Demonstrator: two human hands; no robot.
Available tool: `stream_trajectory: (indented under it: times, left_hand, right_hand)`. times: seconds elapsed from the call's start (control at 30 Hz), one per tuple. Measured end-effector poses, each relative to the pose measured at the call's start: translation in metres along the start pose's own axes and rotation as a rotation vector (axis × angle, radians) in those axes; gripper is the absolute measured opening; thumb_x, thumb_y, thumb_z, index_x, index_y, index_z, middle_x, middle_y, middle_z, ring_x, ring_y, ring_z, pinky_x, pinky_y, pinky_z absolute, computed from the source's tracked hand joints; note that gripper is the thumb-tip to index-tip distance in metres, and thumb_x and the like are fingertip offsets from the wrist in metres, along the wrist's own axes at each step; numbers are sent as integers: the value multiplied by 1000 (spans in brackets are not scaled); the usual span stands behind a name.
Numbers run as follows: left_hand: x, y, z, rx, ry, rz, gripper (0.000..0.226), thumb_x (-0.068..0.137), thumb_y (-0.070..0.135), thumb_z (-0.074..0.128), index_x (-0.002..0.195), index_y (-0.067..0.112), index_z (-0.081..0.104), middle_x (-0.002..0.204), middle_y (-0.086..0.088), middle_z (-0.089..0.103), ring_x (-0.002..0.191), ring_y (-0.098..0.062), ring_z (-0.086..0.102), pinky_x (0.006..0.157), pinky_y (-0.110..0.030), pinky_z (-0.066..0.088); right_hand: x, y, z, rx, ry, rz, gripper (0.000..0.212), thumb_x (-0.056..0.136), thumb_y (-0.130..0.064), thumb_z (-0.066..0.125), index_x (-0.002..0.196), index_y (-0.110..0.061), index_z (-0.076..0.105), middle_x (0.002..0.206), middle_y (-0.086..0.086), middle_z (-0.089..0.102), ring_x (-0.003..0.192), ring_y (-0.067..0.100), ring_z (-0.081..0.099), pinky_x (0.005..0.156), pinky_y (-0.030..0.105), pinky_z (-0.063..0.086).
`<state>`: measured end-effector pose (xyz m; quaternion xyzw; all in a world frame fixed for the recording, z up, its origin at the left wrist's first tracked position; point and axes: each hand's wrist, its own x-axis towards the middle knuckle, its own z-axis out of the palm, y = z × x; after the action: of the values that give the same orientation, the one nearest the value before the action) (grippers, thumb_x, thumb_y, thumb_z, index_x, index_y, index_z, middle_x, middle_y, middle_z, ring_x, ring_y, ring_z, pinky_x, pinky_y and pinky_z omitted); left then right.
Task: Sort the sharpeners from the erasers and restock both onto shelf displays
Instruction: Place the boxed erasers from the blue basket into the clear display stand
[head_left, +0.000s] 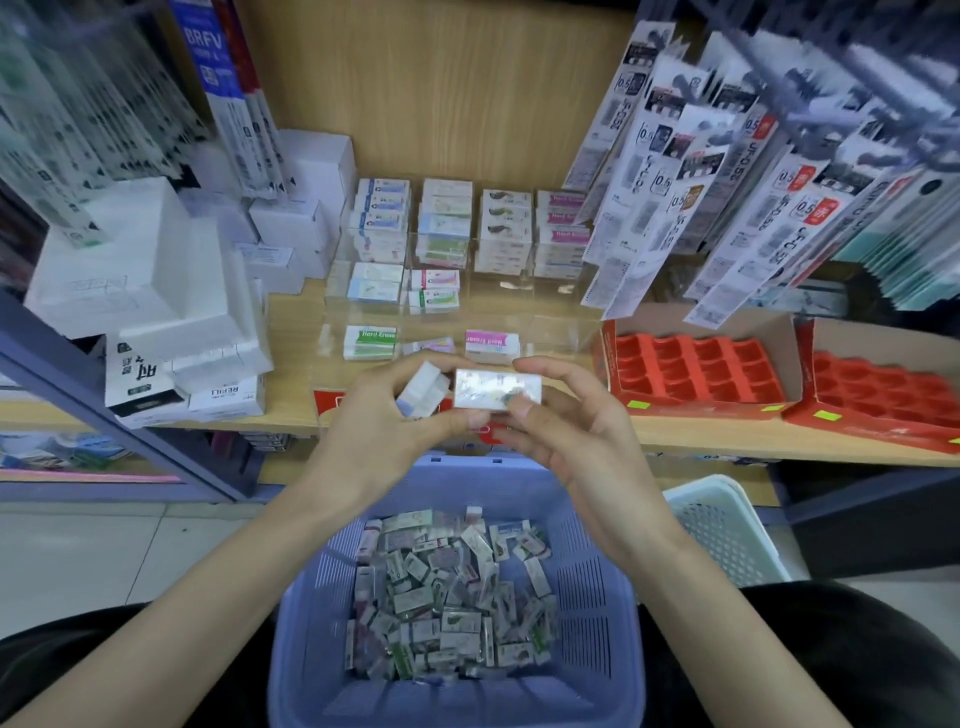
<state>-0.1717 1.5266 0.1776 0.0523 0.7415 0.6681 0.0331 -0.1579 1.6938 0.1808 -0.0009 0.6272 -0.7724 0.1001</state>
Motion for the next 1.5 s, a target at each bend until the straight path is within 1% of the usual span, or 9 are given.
stream_trajectory:
  times: [0.07, 0.17, 0.57, 0.67, 0.77, 0.97, 1.23, 1.3, 1.5]
  left_hand:
    - [6, 3, -4, 42, -21, -21, 25, 64, 22, 74, 86, 31, 66, 81, 24, 70, 76, 6, 64, 65, -9, 47]
    - [22, 6, -11, 112, -91, -25, 23, 64, 26, 73, 85, 31, 67, 83, 24, 71, 77, 8, 63, 70, -6, 45]
    - [106, -14, -29, 72, -44, -98, 31, 65, 23, 75, 94, 26, 66, 82, 21, 71, 74, 9, 61, 63, -11, 48]
    - [121, -23, -40, 68, 64, -81, 38, 75, 15, 74, 110, 24, 63, 90, 25, 70, 88, 11, 61, 70, -7, 47]
    - [125, -31, -50, 125, 135, -73, 24, 78, 17, 72, 100, 25, 66, 90, 21, 69, 88, 9, 60, 72, -8, 46]
    - [121, -37, -50, 42, 98, -89, 15, 81, 17, 68, 94, 24, 66, 87, 9, 70, 76, 6, 59, 60, -8, 44]
    - [123, -31, -42, -33, 97, -113, 16, 79, 18, 69, 94, 23, 65, 78, 12, 69, 61, 3, 56, 55, -10, 44]
    - [121, -31, -44, -35, 106, -128, 21, 73, 26, 70, 94, 23, 66, 80, 7, 70, 62, 3, 55, 55, -11, 44]
    - [115, -35, -51, -24, 155, -167, 15, 77, 20, 70, 92, 23, 67, 79, 2, 65, 55, -1, 50, 53, -13, 43]
  right_hand:
    - [4, -3, -4, -396, -36, -150, 37, 84, -7, 68, 115, -24, 57, 114, -10, 61, 104, 4, 61, 91, 17, 46]
    - [23, -4, -16, -935, -83, -433, 40, 82, -21, 69, 121, -21, 60, 118, -5, 54, 113, 5, 50, 96, 11, 36]
    - [119, -15, -27, -980, -133, -405, 37, 80, -9, 73, 116, -8, 65, 106, 2, 64, 102, 4, 53, 89, -1, 31]
    - [157, -14, -34, -1159, -32, -363, 38, 84, -7, 68, 122, -8, 61, 118, 10, 63, 107, 19, 59, 94, 14, 38]
    - [189, -7, -38, -1427, -19, -265, 35, 87, -7, 63, 121, -11, 56, 116, 11, 62, 105, 27, 59, 90, 35, 48]
    - [205, 2, -39, -1526, -38, -300, 33, 88, -18, 66, 118, -12, 55, 106, 9, 67, 100, 29, 59, 81, 33, 43]
    - [216, 9, -32, -1874, -131, -332, 50, 60, -12, 80, 108, -16, 64, 89, 11, 66, 95, 29, 55, 83, 36, 38]
    - [216, 7, -26, -1986, -129, -308, 50, 43, -12, 86, 90, -19, 68, 72, 7, 66, 87, 26, 57, 76, 32, 41]
    - [214, 7, -27, -2012, -202, -254, 16, 77, -7, 69, 88, -17, 64, 93, 4, 68, 116, 24, 41, 90, 35, 29]
